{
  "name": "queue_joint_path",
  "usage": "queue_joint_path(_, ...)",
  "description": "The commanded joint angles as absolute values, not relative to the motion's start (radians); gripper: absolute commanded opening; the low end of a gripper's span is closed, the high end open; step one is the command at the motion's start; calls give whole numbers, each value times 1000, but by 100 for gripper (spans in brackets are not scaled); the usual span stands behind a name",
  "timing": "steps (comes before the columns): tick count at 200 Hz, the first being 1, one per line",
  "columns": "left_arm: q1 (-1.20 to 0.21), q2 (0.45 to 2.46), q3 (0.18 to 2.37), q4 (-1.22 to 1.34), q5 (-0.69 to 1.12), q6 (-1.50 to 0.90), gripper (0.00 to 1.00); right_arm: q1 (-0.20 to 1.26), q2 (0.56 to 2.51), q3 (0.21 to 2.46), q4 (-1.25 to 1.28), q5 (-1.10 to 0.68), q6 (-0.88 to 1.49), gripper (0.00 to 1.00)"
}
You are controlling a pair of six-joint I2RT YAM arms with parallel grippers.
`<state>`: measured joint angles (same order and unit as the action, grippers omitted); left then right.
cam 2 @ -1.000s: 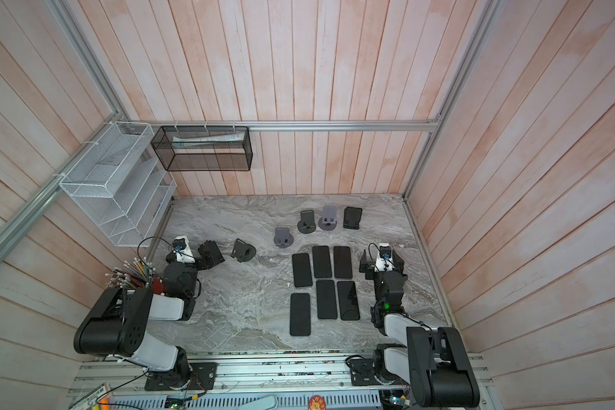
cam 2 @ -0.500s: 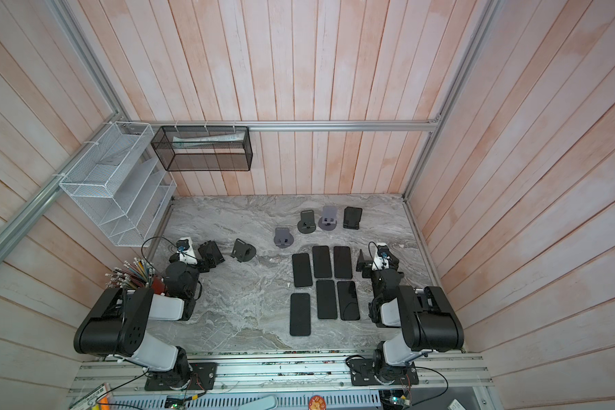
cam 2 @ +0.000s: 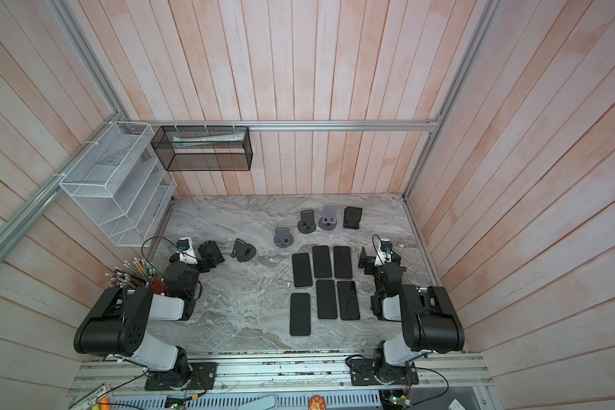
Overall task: Remove the phone from the phone stand
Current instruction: Reset both arms
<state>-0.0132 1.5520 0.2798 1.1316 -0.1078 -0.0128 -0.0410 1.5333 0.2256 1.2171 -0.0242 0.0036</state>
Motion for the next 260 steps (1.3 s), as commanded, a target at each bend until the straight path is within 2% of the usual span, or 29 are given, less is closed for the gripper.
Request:
queue_joint_path(1, -9, 1542, 282, 1123, -98, -23, 100, -44, 1519, 244, 1200, -35, 5, 98)
queue_joint_path(198, -10, 1542, 282, 1123, -98, -23, 100, -44, 1517, 244, 1198, -36, 9, 98)
queue_joint_path(232, -10, 1542, 283, 1123, -98, -23, 100, -44, 1510, 204, 1265, -155, -40, 98)
queue_joint_path(246, -9, 1542, 283, 1123, -98, -23, 100, -44, 1510, 211, 1251, -148, -36, 98)
queue_joint_path(260, -9, 1542, 282, 1123, -98, -23, 100, -44, 1515, 235, 1219, -65, 1, 98)
